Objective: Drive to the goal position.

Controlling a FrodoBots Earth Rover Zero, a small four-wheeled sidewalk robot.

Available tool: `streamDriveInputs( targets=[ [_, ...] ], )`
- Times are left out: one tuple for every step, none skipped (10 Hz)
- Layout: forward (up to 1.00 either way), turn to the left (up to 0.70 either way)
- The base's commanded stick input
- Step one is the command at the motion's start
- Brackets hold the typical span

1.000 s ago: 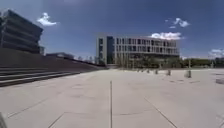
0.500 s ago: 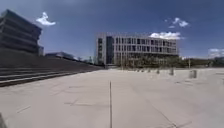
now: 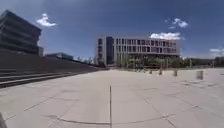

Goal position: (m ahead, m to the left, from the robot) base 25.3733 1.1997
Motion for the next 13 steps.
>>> streamDriveInputs(
  targets=[
    [1.00, 0.00],
    [1.00, 0.00],
    [1.00, 0.00],
    [1.00, 0.00],
    [1.00, 0.00],
    [1.00, 0.00],
    [1.00, 0.00],
    [1.00, 0.00],
    [1.00, 0.00],
    [1.00, 0.00],
    [1.00, -0.25],
    [1.00, -0.07],
    [1.00, 0.00]
  ],
)
